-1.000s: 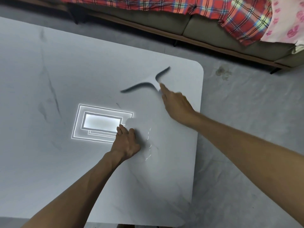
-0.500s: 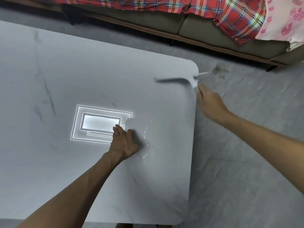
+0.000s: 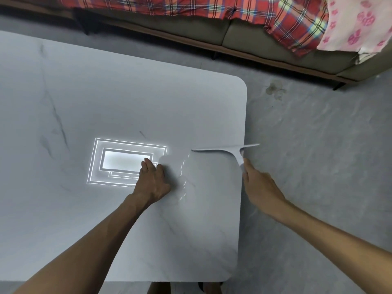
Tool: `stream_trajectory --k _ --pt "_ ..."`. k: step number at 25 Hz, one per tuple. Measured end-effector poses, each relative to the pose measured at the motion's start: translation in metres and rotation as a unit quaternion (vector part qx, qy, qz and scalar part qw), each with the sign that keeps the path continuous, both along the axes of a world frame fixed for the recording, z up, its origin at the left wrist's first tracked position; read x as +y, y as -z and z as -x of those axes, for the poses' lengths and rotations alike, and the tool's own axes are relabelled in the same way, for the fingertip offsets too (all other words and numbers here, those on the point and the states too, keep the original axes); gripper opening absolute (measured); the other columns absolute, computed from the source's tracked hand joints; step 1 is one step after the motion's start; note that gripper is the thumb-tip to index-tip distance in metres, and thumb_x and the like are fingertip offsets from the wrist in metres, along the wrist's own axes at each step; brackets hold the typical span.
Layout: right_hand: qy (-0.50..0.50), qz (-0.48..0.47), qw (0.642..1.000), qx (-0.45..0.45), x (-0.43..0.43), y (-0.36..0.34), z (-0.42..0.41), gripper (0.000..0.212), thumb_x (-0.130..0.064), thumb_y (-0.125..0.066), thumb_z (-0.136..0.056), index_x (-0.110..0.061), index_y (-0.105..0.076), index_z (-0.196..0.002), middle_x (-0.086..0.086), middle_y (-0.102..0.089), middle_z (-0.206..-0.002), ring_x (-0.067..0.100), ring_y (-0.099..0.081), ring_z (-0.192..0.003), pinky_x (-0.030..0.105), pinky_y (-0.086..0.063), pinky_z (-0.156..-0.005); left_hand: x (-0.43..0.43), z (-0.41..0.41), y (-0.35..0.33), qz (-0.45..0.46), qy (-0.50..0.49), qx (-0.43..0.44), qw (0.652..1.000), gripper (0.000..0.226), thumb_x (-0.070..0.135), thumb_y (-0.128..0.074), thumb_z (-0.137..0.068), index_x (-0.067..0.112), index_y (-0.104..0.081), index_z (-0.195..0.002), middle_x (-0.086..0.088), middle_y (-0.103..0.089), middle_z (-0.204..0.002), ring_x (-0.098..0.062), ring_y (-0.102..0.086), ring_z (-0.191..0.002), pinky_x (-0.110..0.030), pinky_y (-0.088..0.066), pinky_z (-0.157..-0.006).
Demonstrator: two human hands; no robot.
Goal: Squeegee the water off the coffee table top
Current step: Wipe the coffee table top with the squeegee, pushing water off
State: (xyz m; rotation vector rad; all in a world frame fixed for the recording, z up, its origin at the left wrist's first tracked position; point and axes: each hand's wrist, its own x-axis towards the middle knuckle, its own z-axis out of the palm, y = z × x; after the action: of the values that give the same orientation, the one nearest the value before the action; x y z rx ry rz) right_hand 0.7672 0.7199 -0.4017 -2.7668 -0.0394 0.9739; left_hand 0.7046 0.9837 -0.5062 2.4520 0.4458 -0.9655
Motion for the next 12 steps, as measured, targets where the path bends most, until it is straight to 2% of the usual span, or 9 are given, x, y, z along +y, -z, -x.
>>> stream_trajectory --k 1,2,4,5,7,9,10,11,12 --pt "0.014 -0.012 1.000 0.010 0.000 -0.007 0.002 0.035 -0.035 -0.025 -0.103 -0.023 -0.041 -0.132 -0.005 -0.054 -0.072 0.004 -0.048 -0.058 0.017 -0.032 -0.050 0.001 0.002 -0.002 0.001 0.001 -0.010 1.000 0.043 0.019 -0.050 -0.088 -0.003 -0.045 -0.125 -0.037 -0.028 -0.141 -0.050 -0.022 -0.135 -0.047 -0.028 -0.112" --pt "0.021 -0.028 0.999 0.006 0.003 -0.012 -0.005 0.036 -0.036 -0.024 -0.103 -0.022 -0.043 -0.131 0.001 -0.060 -0.078 0.008 -0.054 -0.062 0.019 -0.036 -0.054 0.001 0.007 -0.004 0.005 0.011 -0.022 1.000 0.041 0.015 -0.051 -0.085 -0.003 -0.047 -0.122 -0.038 -0.028 -0.140 -0.050 -0.024 -0.135 -0.047 -0.030 -0.111" --pt "0.020 -0.054 0.997 -0.049 0.018 -0.011 -0.040 0.037 -0.030 -0.028 -0.104 -0.021 -0.039 -0.138 0.016 -0.064 -0.093 0.028 -0.061 -0.078 0.027 -0.040 -0.066 0.001 0.020 -0.006 0.017 0.040 -0.031 0.999 0.039 0.010 -0.052 -0.078 -0.002 -0.048 -0.115 -0.036 -0.029 -0.138 -0.049 -0.025 -0.132 -0.045 -0.031 -0.108" --pt "0.013 -0.053 0.995 -0.080 0.031 -0.009 -0.065 0.039 -0.024 -0.029 -0.103 -0.020 -0.035 -0.142 0.020 -0.062 -0.094 0.033 -0.060 -0.080 0.032 -0.042 -0.067 0.000 0.027 -0.006 0.021 0.052 -0.032 0.998 0.039 0.010 -0.052 -0.076 -0.001 -0.047 -0.113 -0.035 -0.028 -0.139 -0.048 -0.025 -0.132 -0.044 -0.031 -0.108" --pt "0.033 -0.055 0.993 -0.095 0.058 -0.001 -0.112 0.038 -0.016 -0.027 -0.102 -0.020 -0.033 -0.139 0.021 -0.055 -0.091 0.034 -0.056 -0.076 0.040 -0.047 -0.060 -0.003 0.043 -0.007 0.015 0.073 -0.036 0.997 0.038 0.010 -0.052 -0.076 0.000 -0.047 -0.112 -0.032 -0.025 -0.142 -0.048 -0.023 -0.133 -0.043 -0.029 -0.109" --pt "0.100 -0.071 0.990 -0.064 0.081 0.009 -0.134 0.027 -0.012 -0.025 -0.099 -0.022 -0.039 -0.120 0.019 -0.051 -0.097 0.031 -0.054 -0.075 0.035 -0.044 -0.047 -0.004 0.053 -0.005 0.011 0.085 -0.050 0.995 0.037 0.010 -0.053 -0.076 0.000 -0.047 -0.111 -0.032 -0.025 -0.143 -0.048 -0.022 -0.134 -0.043 -0.030 -0.109" --pt "0.110 -0.063 0.991 -0.052 0.088 0.012 -0.130 0.027 -0.011 -0.025 -0.098 -0.020 -0.039 -0.119 0.019 -0.050 -0.101 0.031 -0.054 -0.078 0.032 -0.041 -0.044 -0.004 0.056 -0.005 0.010 0.088 -0.054 0.995 0.037 0.010 -0.053 -0.075 0.000 -0.047 -0.110 -0.032 -0.026 -0.142 -0.048 -0.023 -0.133 -0.043 -0.030 -0.108" --pt "0.089 -0.045 0.994 -0.047 0.091 0.018 -0.118 0.034 -0.011 -0.027 -0.098 -0.018 -0.037 -0.130 0.019 -0.051 -0.107 0.034 -0.056 -0.084 0.033 -0.043 -0.046 -0.003 0.059 -0.005 0.010 0.087 -0.055 0.995 0.037 0.009 -0.053 -0.074 0.001 -0.048 -0.109 -0.032 -0.028 -0.141 -0.047 -0.024 -0.133 -0.043 -0.031 -0.107" --pt "0.052 -0.031 0.997 -0.045 0.089 0.023 -0.099 0.044 -0.012 -0.029 -0.099 -0.020 -0.028 -0.142 0.020 -0.053 -0.113 0.037 -0.057 -0.092 0.036 -0.048 -0.055 -0.002 0.061 -0.004 0.014 0.081 -0.055 0.995 0.036 0.008 -0.054 -0.073 0.001 -0.048 -0.107 -0.032 -0.029 -0.140 -0.047 -0.025 -0.132 -0.043 -0.032 -0.106"
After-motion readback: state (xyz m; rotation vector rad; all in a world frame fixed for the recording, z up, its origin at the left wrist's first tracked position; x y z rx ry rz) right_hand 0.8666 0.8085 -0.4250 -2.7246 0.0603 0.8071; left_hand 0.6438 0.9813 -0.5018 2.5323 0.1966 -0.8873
